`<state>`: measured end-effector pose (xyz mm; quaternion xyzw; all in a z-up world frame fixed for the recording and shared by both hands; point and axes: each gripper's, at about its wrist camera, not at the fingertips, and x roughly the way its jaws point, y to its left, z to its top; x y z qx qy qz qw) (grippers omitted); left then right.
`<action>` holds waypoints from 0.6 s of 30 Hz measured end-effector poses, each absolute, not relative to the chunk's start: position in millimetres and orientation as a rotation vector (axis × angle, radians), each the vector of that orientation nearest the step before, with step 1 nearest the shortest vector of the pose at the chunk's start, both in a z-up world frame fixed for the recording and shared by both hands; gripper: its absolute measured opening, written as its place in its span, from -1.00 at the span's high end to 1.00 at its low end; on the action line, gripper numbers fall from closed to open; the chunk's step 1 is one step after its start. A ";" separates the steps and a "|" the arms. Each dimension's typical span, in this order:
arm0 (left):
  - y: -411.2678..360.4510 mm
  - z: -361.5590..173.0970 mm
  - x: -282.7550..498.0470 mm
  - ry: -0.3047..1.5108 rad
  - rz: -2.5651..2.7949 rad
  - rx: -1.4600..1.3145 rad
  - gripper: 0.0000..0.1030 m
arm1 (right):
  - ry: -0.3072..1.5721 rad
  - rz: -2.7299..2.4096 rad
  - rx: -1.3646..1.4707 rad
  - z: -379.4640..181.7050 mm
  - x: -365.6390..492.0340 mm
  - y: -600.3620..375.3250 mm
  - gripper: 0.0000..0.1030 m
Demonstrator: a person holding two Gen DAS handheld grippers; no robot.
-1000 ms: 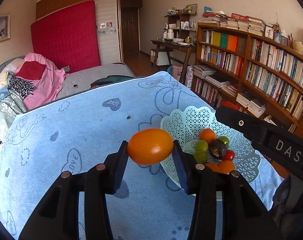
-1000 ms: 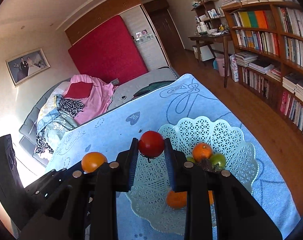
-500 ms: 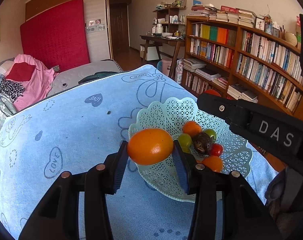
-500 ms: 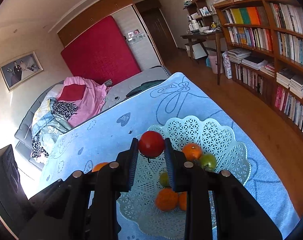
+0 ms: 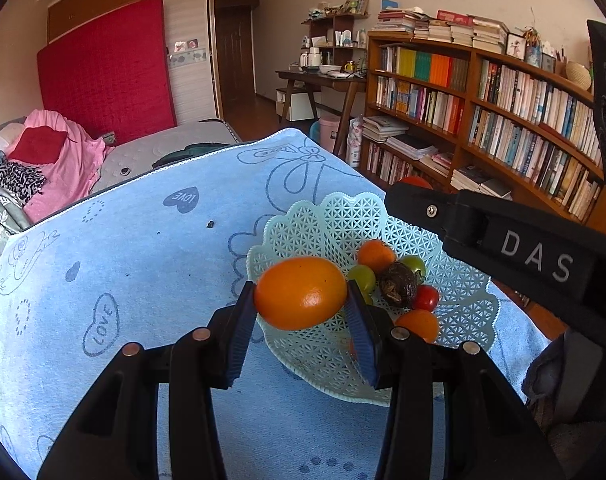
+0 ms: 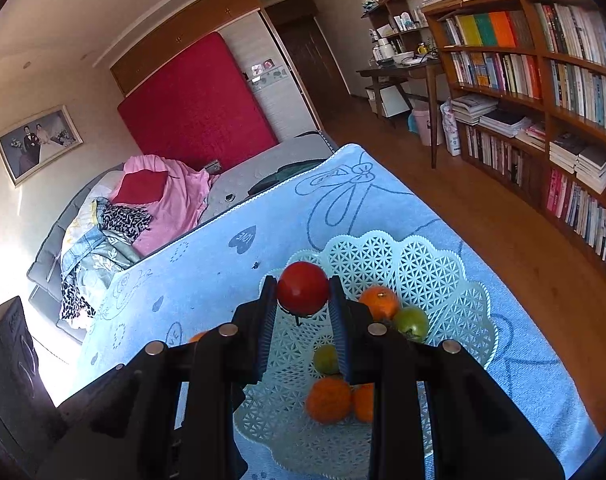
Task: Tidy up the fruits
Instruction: 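Carry the small orange and red tomato over the white basket, then lower both fruits into the basket and open both grippers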
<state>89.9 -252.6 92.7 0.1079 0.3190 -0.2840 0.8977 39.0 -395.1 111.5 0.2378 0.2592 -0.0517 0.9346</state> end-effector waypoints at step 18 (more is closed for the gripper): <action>-252.8 90.5 93.4 0.668 -0.563 0.209 0.09 | 0.536 -0.125 0.510 107.8 39.9 -398.2 0.47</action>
